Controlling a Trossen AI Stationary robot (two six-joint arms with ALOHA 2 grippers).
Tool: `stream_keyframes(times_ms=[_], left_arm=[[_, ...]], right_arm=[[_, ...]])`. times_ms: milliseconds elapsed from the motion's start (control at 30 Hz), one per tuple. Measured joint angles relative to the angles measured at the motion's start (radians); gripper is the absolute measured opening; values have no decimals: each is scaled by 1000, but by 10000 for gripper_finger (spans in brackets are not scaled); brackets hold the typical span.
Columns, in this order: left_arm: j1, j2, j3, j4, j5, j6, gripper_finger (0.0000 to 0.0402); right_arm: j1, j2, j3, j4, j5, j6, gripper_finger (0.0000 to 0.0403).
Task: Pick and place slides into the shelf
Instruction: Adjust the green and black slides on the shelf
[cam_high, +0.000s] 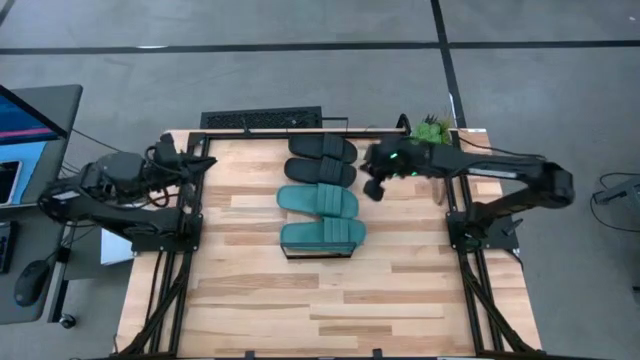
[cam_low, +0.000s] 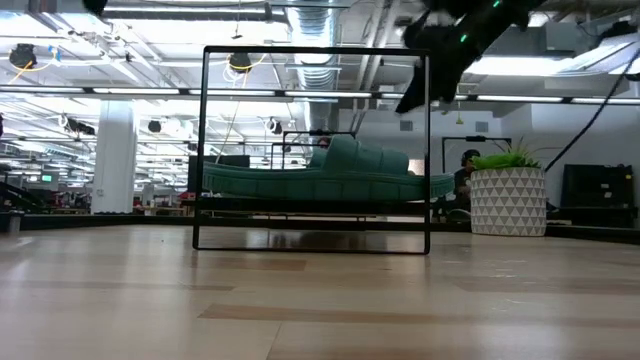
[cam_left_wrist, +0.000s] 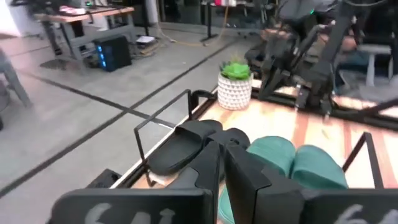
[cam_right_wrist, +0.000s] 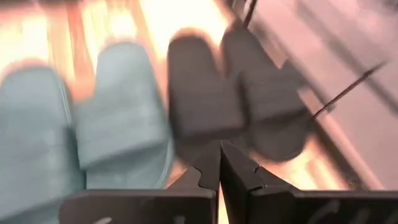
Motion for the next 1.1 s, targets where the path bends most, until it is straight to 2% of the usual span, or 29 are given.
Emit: stream_keyframes(times_ms=[133,267,400,500,667,800,1000,1100], left_arm=[[20,-112,-160,49,-14,-62,11],[31,-210,-363,225,-10,-91,11],[55,-255,-540,399,17,-111,11],[91,-250,-650,459,11,-171,11],[190,-157,-746,629,65,-204,11],[274,-24,-740,640,92,-210,11],[411,214,-705,706,311,-219,11],[473,339,-650,741,422,-199,11]], right_arm=[[-41,-133,2,40,2,-39,0],[-58,-213,2,46,-2,-67,0],[-67,-252,0,23,-4,-87,0],[-67,-264,0,-8,-4,-93,0],[-67,-264,0,-28,-4,-111,0],[-67,-264,0,-30,-4,-118,0],[-67,-271,0,-57,-4,-119,0],[-67,-278,-1,-89,-4,-119,0]])
